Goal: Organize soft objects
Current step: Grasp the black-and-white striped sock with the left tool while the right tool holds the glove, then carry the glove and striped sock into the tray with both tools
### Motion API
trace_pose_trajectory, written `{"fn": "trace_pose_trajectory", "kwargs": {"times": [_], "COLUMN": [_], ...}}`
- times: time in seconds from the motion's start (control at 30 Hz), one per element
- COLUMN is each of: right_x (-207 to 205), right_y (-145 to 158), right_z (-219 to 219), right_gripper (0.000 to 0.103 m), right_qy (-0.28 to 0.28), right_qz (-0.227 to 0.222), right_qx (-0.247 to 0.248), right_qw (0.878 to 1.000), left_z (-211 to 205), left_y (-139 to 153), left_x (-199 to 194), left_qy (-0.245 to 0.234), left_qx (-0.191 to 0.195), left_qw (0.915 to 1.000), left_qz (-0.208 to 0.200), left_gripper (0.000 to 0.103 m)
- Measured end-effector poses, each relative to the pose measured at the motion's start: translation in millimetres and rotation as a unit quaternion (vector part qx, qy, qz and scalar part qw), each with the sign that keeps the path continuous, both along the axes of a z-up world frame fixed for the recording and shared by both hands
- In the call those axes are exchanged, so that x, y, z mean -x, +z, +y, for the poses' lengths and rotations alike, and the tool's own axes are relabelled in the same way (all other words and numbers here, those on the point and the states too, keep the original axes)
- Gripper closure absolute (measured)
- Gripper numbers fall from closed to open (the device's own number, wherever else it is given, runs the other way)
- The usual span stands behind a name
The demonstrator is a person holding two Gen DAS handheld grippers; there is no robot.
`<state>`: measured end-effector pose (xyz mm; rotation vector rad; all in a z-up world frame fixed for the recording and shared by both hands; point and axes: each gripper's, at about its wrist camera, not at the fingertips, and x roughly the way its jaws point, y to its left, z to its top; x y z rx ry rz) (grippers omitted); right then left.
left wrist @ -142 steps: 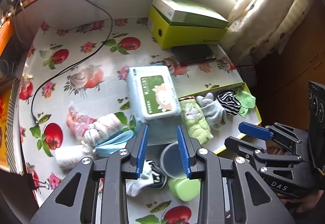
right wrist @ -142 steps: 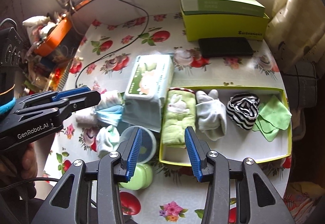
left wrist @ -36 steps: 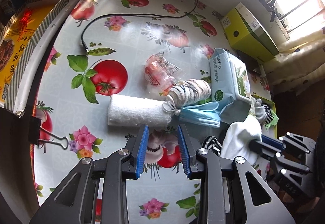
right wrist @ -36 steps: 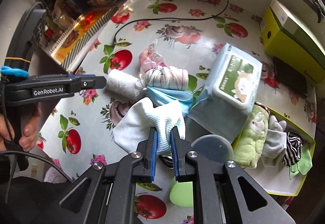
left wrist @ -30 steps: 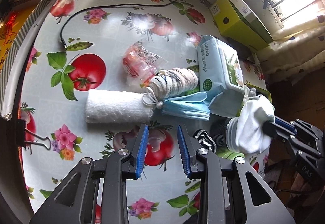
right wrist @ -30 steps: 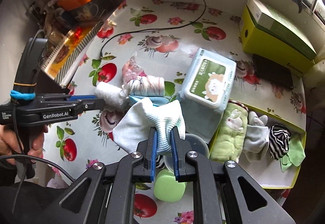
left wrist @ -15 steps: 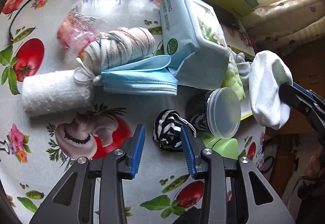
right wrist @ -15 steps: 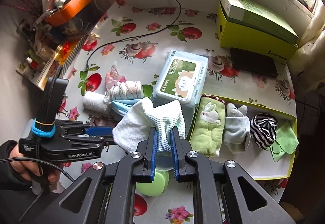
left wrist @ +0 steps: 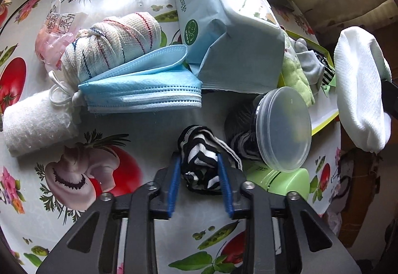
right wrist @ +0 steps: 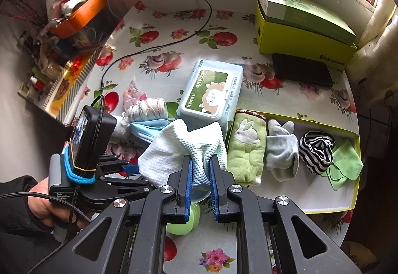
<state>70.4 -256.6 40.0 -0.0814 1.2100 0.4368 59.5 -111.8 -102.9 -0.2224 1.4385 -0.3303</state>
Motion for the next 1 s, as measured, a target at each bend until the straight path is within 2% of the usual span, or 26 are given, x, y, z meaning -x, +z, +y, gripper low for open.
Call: {"fn": "trace_pose_trajectory", "kwargs": {"times": [0.17, 0.7, 1.0], "right_x": [0, -3, -1], "right_y": [1, 7, 7], "right_z": [-1, -22, -41], "right_gripper": [0.091, 0.091, 0.091], "right_qy": [-0.003, -0.031, -0.053], "right_qz": [-0.003, -0.012, -0.015], "right_qx": [-0.003, -0.014, -0.017], "right_qw": [1.000, 0.999, 0.998], "left_z": [10, 62, 51], "left_y": [7, 66, 79], "left_x": [4, 0, -2], "left_qy": [0.010, 0.063, 0.057], "left_qx": [0.001, 0.008, 0.010], "left_qw": [0.9999, 0.9954, 0.9947], "left_qz": [-0.010, -0.072, -0.086], "left_gripper": [0.089, 0.090, 0.090]}}
